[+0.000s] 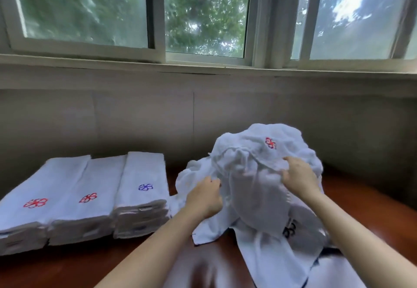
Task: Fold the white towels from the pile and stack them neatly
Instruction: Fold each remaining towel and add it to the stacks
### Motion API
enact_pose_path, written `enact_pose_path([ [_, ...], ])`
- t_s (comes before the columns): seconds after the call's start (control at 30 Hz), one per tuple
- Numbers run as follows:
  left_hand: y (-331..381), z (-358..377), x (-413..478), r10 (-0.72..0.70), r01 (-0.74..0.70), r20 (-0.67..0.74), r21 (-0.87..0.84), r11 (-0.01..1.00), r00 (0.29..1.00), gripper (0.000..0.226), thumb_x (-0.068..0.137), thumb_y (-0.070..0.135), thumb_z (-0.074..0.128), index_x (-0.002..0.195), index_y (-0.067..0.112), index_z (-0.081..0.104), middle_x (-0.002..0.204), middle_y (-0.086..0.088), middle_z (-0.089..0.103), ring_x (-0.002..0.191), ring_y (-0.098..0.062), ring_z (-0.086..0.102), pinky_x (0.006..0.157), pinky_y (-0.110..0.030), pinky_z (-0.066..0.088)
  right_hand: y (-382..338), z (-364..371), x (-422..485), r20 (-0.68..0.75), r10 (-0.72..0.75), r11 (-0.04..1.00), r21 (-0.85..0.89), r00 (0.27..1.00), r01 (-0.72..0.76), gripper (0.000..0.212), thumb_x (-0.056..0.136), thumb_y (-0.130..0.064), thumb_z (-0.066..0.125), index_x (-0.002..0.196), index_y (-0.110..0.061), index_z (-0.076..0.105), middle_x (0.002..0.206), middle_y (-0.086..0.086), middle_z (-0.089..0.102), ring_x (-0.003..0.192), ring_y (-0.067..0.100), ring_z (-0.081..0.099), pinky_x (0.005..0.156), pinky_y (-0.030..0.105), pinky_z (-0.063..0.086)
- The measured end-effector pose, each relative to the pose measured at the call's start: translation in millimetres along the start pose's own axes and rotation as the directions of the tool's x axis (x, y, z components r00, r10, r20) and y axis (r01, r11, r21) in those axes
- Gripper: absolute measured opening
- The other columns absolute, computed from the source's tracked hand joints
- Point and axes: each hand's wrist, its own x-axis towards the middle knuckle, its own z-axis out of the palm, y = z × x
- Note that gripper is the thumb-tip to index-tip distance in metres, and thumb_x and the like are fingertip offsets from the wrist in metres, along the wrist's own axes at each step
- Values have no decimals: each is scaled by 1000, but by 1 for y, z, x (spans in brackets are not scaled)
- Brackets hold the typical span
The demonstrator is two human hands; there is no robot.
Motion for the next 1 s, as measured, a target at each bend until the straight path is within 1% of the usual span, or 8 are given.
enact_pose_path([
  [0.17, 47, 13, 51, 161, -172, -103, -109, 979, 982, 42, 92, 15, 42, 134, 16, 45, 137, 0, 38, 124, -22, 43, 99, -39, 42, 14, 16, 27, 43, -70, 961, -265, 997, 79, 36, 89, -38, 52, 120, -19, 54, 122, 7, 52, 115, 29, 47, 96, 43, 39],
  [0.33, 65, 18, 76, 57, -104, -121, -426, 899, 991, 31, 96, 27, 47, 124, 17, 54, 126, 3, 50, 117, -19, 51, 89, -27, 42, 4, 17, 30, -227, -79, 997, -30, 971, 74, 14, 91, -19, 50, 93, -9, 60, 97, 10, 64, 97, 30, 56, 101, 42, 29],
  [0.43, 70, 6, 71, -52, 144, 136, -867, 477, 989, 39, 98, 50, 40, 110, 20, 61, 110, 4, 60, 107, -15, 55, 84, -26, 43, -23, 4, 4, -444, -128, 946, 213, 887, 244, 11, 83, -2, 56, 73, -5, 55, 67, 13, 61, 68, 33, 57, 96, 52, 38],
  [0.5, 63, -4, 65, 20, 290, 295, -947, 137, 955, 65, 93, 67, 28, 112, 18, 66, 111, 3, 68, 106, -13, 58, 85, -34, 46, -43, -5, -24, -470, -244, 874, 272, 848, 402, 14, 80, 0, 55, 68, -6, 53, 59, 10, 58, 57, 30, 54, 92, 54, 45],
  [0.6, 48, -24, 51, 119, 325, 309, -934, -149, 944, 72, 87, 72, 37, 119, 10, 58, 122, -3, 62, 101, -23, 63, 99, -45, 44, -73, -9, -72, -376, -499, 738, 289, 781, 611, 13, 82, -1, 57, 71, -7, 53, 63, 6, 58, 61, 27, 55, 101, 46, 41],
  [0.73, 38, -44, 13, -143, 247, 232, -964, 100, 962, 15, 91, 20, 57, 87, 6, 59, 68, -9, 67, 55, -19, 65, 54, -29, 54, -98, -6, -124, -204, -596, 625, 489, 777, 608, 22, 88, -11, 56, 69, -9, 44, 63, 4, 47, 60, 17, 37, 68, 29, 38],
  [0.87, 3, -46, -37, -257, 281, 228, -940, 193, 939, 20, 87, -10, 45, 102, -5, 57, 79, -22, 68, 68, -29, 68, 63, -33, 56, -103, -4, -149, 61, -455, 627, 730, 888, 271, 25, 93, -18, 58, 75, -2, 59, 69, 6, 60, 66, 9, 52, 66, 33, 41],
  [1.0, -35, -50, -93, -250, 389, 332, -892, 230, 910, 30, 83, -12, 41, 104, -7, 62, 95, -30, 67, 76, -37, 65, 81, -49, 52, -116, 15, -172, -42, -207, 710, 681, 978, 179, 13, 91, -12, 59, 79, -8, 62, 68, 2, 64, 64, 12, 57, 65, 34, 46],
])
